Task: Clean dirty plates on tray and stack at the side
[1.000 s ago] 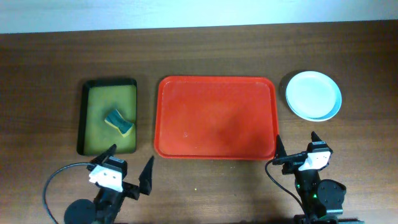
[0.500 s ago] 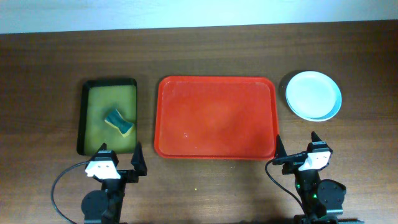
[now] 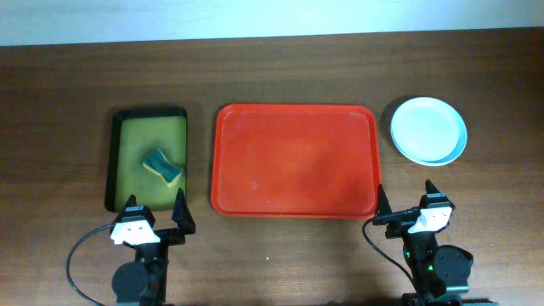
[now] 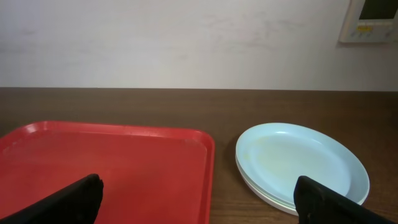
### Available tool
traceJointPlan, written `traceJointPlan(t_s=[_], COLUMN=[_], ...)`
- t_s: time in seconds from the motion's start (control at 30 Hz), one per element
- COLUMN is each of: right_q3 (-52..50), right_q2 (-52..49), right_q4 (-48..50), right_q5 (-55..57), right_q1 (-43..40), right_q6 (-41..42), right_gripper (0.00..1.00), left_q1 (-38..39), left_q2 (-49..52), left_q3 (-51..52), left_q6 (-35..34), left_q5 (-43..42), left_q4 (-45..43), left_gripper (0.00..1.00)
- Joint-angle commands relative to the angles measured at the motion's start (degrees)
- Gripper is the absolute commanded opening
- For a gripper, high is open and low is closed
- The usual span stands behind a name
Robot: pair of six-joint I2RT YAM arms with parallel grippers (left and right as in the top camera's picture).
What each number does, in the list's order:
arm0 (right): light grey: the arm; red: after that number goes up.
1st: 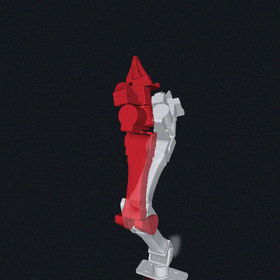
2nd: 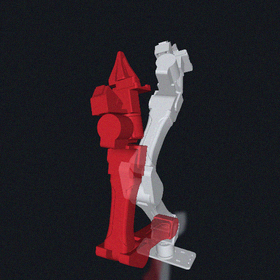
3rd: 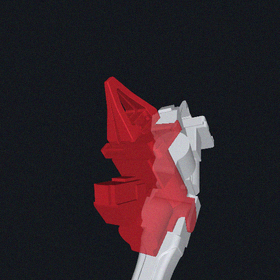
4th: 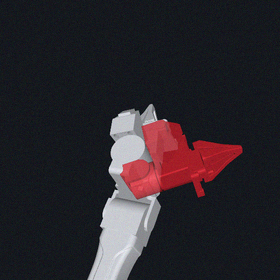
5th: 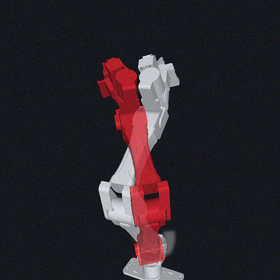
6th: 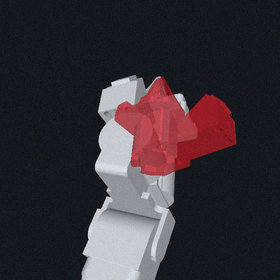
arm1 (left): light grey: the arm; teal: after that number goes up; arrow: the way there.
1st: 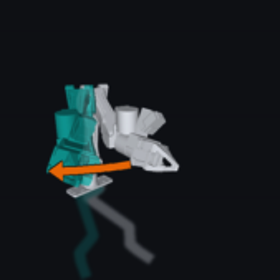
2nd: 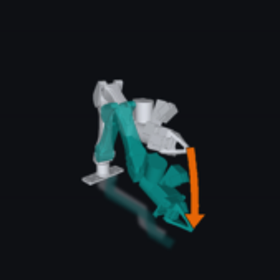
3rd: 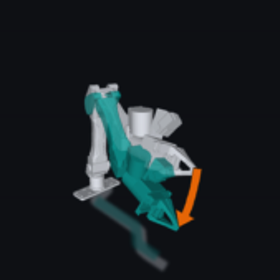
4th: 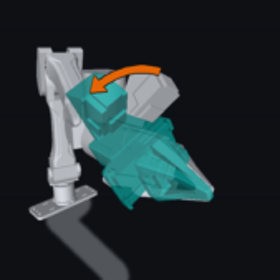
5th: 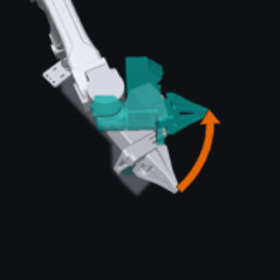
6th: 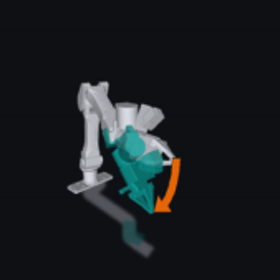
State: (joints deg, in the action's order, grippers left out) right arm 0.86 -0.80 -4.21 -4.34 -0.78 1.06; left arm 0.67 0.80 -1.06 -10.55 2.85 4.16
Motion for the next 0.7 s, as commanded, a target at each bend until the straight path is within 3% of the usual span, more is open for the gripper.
traceJointPlan(t_s=[0.0, 0.67], right_q3=[-0.5, -0.5], right_q2=[0.6, 0.6], right_q4=[0.0, 0.0], right_q5=[0.5, 0.5], right_q1=[-0.4, -0.4], right_q6=[-0.4, -0.4], right_gripper=[0.99, 0.99], left_q1=[-0.4, -0.3], left_q2=[-0.5, -0.5], left_q3=[0.5, 0.5], left_q6=[0.4, 0.3], left_q5=[0.5, 0.0], left_q4=[0.5, 0.4], left_gripper=[0.99, 0.99])
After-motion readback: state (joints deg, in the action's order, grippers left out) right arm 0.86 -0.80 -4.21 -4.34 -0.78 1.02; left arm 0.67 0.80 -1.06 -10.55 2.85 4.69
